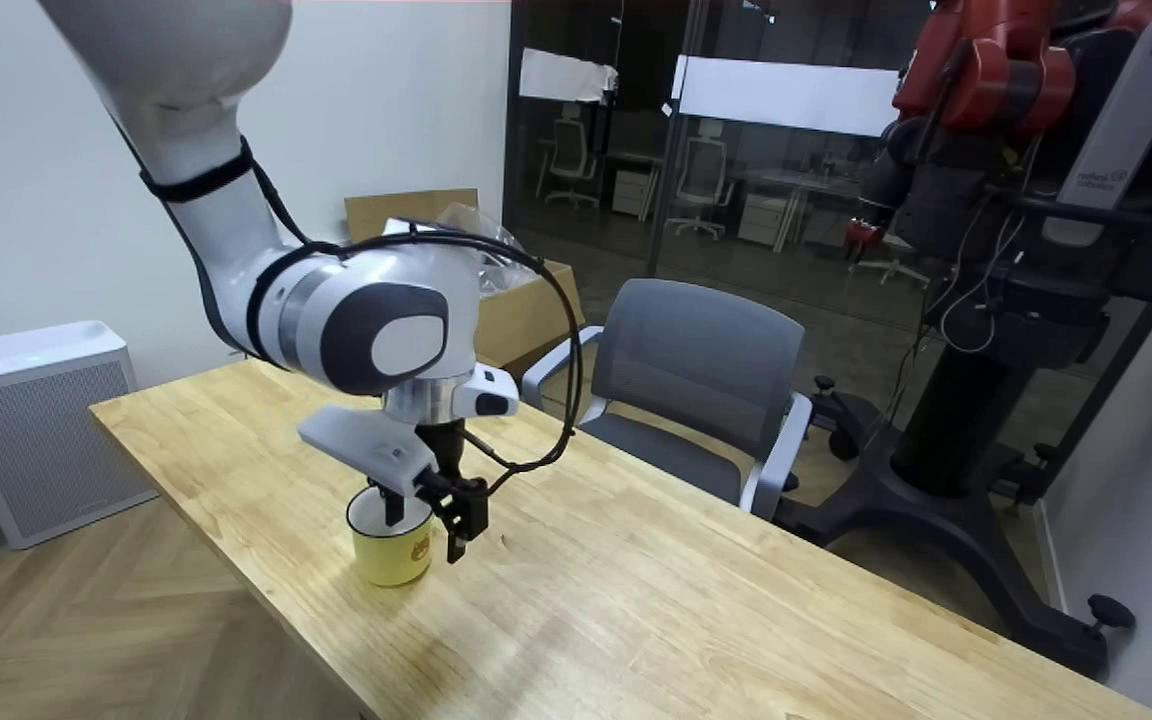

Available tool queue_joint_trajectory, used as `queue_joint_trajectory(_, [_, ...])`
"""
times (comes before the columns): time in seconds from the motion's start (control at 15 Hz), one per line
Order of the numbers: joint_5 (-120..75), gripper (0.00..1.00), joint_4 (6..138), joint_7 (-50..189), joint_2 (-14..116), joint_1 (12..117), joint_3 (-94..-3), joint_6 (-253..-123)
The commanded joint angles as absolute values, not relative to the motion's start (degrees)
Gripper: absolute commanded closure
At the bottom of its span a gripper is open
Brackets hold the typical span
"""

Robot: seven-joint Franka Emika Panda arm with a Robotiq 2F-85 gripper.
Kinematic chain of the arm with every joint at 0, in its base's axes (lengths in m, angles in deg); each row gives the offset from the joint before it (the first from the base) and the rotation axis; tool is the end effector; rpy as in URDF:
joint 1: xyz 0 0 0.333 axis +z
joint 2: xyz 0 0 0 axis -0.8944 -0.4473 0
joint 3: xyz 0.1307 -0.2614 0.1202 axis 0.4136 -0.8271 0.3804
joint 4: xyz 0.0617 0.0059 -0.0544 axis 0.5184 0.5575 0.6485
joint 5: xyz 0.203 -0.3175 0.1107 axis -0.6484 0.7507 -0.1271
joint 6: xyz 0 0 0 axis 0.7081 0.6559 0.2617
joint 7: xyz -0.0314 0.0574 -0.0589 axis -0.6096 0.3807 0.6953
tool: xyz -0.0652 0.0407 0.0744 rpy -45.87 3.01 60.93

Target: Move the yellow mug backwards

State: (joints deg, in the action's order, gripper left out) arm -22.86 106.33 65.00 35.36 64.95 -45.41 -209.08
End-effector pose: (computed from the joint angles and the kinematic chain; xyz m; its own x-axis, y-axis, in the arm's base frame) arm 0.5343 0.0071 0.1149 0.9970 0.0458 -0.0625 0.0474 -0.9985 0.0255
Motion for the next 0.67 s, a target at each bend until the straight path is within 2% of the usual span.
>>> queue_joint_trajectory(0.0, [-21.97, 0.00, 103.70, 65.82, 33.88, 65.98, -46.28, -208.36])
queue_joint_trajectory(0.07, [-22.05, 0.25, 103.35, 65.81, 33.60, 65.96, -46.25, -208.35])
queue_joint_trajectory(0.13, [-22.42, 0.26, 103.07, 65.56, 33.43, 65.68, -45.93, -208.11])
queue_joint_trajectory(0.2, [-22.48, 0.32, 102.86, 65.37, 33.28, 65.57, -45.82, -208.08])
queue_joint_trajectory(0.6, [-22.30, 0.73, 102.28, 64.32, 33.08, 65.61, -45.20, -208.05])
